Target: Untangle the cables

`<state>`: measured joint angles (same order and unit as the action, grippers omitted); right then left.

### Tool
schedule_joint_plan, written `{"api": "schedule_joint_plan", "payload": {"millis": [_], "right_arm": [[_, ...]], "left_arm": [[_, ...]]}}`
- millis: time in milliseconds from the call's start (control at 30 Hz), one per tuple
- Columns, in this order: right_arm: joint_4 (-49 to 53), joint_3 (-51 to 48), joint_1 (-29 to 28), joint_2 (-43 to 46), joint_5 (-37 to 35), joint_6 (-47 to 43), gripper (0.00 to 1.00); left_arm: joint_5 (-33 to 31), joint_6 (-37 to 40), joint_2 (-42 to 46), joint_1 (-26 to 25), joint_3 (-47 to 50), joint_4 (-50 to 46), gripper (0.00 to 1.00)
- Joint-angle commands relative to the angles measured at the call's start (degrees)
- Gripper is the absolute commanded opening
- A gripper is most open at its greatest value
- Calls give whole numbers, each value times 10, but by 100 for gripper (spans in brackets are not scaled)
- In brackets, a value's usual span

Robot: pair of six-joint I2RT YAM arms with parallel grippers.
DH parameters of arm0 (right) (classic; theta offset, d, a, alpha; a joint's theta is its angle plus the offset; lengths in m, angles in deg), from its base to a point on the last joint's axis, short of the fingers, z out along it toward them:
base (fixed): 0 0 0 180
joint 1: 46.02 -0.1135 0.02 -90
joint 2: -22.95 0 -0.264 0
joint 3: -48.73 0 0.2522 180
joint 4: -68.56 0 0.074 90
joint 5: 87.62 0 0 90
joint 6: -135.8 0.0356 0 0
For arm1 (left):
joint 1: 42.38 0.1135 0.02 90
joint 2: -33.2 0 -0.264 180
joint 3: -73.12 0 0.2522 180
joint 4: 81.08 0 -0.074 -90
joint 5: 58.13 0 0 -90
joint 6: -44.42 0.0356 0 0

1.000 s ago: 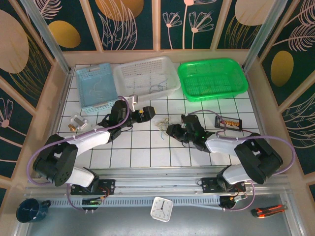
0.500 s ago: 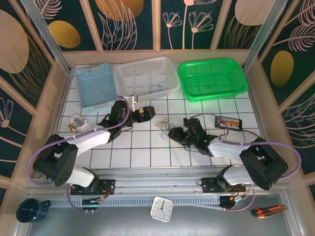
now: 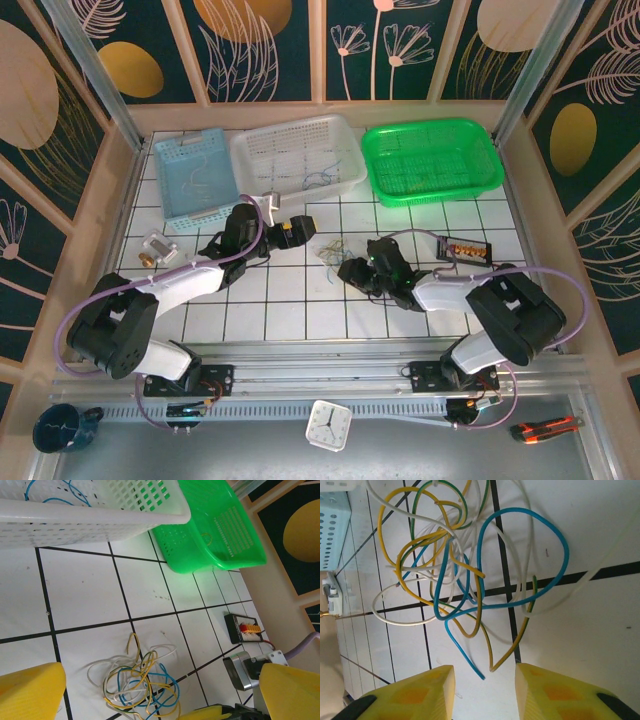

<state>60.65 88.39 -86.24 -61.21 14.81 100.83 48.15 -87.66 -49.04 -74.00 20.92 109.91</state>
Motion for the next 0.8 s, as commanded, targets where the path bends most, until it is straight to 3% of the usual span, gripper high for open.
{"api": "schedule_joint_plan", "payload": {"millis": [0, 167, 433, 767], "right_arm": [[-23, 14, 0, -15, -12, 8, 35], [-29, 14, 5, -31, -21, 4, 29], [-18, 11, 12, -20, -22, -21, 0], [76, 53, 12, 79, 11, -104, 0]], "left_arm": [[11, 3, 8, -3, -1, 24, 99], [12, 2, 9, -3, 0, 25, 99], [9, 9, 16, -3, 4, 21, 99], [7, 43, 7, -3, 4, 5, 99]]}}
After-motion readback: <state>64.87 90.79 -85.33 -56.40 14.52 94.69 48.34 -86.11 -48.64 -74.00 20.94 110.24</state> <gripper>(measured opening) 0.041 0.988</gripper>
